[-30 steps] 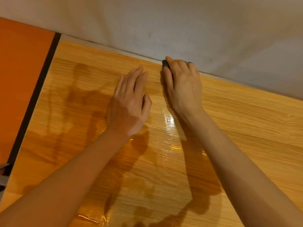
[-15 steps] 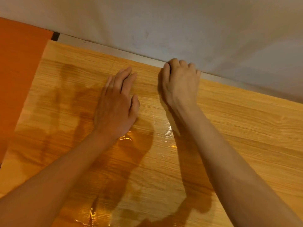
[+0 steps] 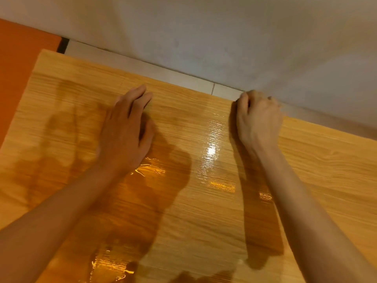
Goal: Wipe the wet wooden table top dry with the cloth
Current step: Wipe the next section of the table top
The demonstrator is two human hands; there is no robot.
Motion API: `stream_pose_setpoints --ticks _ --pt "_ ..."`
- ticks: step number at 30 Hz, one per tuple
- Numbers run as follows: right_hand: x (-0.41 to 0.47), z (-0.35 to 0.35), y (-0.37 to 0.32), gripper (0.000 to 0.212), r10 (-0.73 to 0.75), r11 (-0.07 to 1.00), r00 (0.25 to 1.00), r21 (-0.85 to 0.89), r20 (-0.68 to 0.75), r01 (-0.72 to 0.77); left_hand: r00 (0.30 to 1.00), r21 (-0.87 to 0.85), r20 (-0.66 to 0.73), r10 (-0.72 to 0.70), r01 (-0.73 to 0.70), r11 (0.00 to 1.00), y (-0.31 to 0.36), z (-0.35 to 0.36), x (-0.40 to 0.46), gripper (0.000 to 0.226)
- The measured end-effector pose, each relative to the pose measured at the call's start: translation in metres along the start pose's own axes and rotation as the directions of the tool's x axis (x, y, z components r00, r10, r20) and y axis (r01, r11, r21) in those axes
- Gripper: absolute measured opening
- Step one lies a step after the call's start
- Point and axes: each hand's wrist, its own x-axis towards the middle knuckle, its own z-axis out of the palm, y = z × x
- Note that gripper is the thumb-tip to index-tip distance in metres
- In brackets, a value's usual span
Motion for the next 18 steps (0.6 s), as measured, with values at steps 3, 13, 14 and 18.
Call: stream_pose_setpoints --ticks 3,13,14,18 --pt "-0.006 0.028 -0.07 0.039 -0.129 0.992 0.989 0.002 0.066 0.129 1.0 0.008 0.007 -0.012 0.012 1.0 0.001 -0.001 -0.001 0.05" --pt "-0.024 0.003 -0.006 0.039 -0.253 0.961 0.967 0.121 0.01 0.25 0.996 -0.009 0.085 -0.002 0.002 1.0 -0.009 -0.014 -0.003 0.054" --pt "-0.021 0.005 -0.011 0.039 -0.254 0.964 0.967 0.085 0.013 0.252 0.996 -0.001 0.085 0.001 -0.001 1.0 -0.018 -0.021 -0.008 0.054" --pt "-0.014 0.023 -0.047 0.044 -0.23 0.973 0.973 0.01 0.008 0.23 0.995 0.086 0.061 -0.08 0.075 0.993 -0.07 -0.053 -0.033 0.058"
